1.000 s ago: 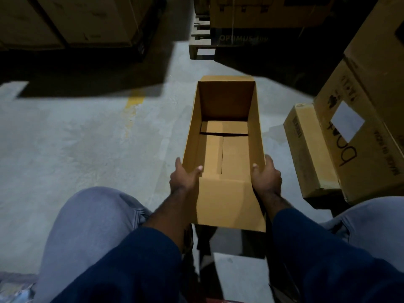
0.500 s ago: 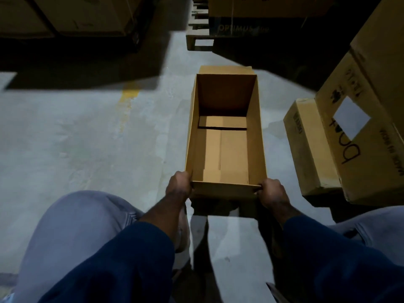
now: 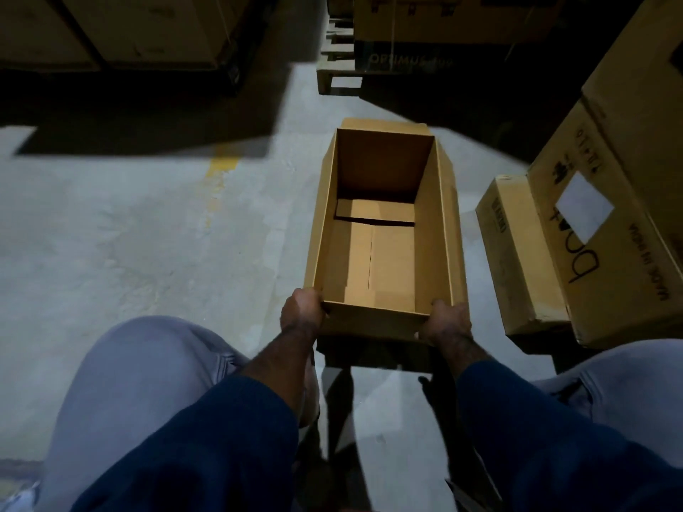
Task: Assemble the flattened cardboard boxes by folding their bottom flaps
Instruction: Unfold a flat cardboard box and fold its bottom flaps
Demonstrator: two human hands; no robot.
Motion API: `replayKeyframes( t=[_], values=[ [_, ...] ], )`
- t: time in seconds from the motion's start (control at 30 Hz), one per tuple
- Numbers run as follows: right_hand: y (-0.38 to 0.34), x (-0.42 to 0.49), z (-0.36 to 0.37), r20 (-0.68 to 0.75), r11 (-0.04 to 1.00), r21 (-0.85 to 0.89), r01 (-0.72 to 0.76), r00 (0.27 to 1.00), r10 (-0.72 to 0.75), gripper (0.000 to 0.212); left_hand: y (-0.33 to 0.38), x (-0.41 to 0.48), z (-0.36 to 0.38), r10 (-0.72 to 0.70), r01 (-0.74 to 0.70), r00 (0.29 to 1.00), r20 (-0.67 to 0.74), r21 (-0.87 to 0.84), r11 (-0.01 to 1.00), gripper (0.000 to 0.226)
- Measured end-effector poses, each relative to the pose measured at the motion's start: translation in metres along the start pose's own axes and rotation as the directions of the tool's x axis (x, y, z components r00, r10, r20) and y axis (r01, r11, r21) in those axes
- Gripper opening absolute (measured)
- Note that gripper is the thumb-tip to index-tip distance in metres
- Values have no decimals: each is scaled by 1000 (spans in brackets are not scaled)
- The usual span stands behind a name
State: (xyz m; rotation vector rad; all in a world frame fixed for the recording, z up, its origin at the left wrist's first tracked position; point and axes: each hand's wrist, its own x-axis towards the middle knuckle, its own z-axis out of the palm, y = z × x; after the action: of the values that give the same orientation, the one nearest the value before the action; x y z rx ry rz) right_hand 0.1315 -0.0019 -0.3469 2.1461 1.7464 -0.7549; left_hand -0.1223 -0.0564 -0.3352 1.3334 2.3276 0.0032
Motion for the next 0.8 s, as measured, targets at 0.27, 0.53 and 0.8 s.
replayKeyframes(
  t=[0.27, 0.53, 0.8],
  values=[
    [-11, -18, -22, -21, 886, 444, 135, 990, -140, 32, 9, -9, -77, 123, -144, 960, -251, -68, 987, 10],
    [-27, -23, 9, 121, 750, 641, 164, 943, -310, 27, 18, -42, -130, 437, -317, 820, -370, 342, 885, 33],
    [-38, -18, 2, 417, 973, 218, 73, 895, -161, 30, 34, -66, -78, 456, -378, 890, -19, 529, 760, 47]
  ],
)
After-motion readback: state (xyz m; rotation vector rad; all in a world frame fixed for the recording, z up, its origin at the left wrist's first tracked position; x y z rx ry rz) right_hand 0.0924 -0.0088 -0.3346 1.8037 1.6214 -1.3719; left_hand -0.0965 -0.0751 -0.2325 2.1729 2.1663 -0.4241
